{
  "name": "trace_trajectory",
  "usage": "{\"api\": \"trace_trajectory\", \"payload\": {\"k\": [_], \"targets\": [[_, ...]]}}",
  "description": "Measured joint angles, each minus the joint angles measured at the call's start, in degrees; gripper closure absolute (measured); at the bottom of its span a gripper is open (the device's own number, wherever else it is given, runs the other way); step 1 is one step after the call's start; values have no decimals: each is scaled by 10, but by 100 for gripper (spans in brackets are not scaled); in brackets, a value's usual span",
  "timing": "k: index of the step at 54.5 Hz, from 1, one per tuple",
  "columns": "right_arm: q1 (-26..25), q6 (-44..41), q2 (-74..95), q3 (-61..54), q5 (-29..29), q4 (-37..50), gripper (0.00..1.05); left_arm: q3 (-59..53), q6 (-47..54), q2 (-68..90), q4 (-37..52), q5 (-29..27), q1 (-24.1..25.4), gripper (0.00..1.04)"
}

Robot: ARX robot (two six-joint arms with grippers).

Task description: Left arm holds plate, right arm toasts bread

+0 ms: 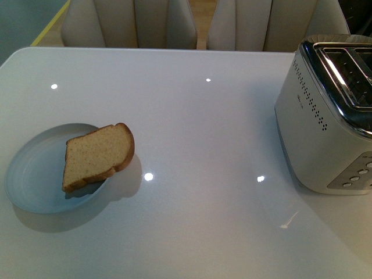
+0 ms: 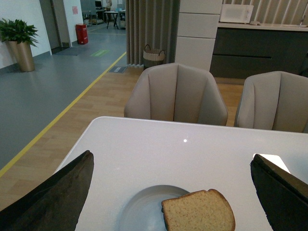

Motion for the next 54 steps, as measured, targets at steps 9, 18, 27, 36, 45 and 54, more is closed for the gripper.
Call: {"api": "trace_trajectory", "payload": {"k": [9,18,27,36,45,54], "targets": [[0,0,0,0,0,0,9,0,0,0,0,0,0,7],[0,0,0,0,0,0,9,0,0,0,0,0,0,7],[0,0,0,0,0,0,9,0,0,0,0,0,0,7],[0,0,0,0,0,0,9,0,0,0,0,0,0,7],[0,0,0,0,0,0,9,0,0,0,0,0,0,7],[0,0,0,0,0,0,9,0,0,0,0,0,0,7]]}}
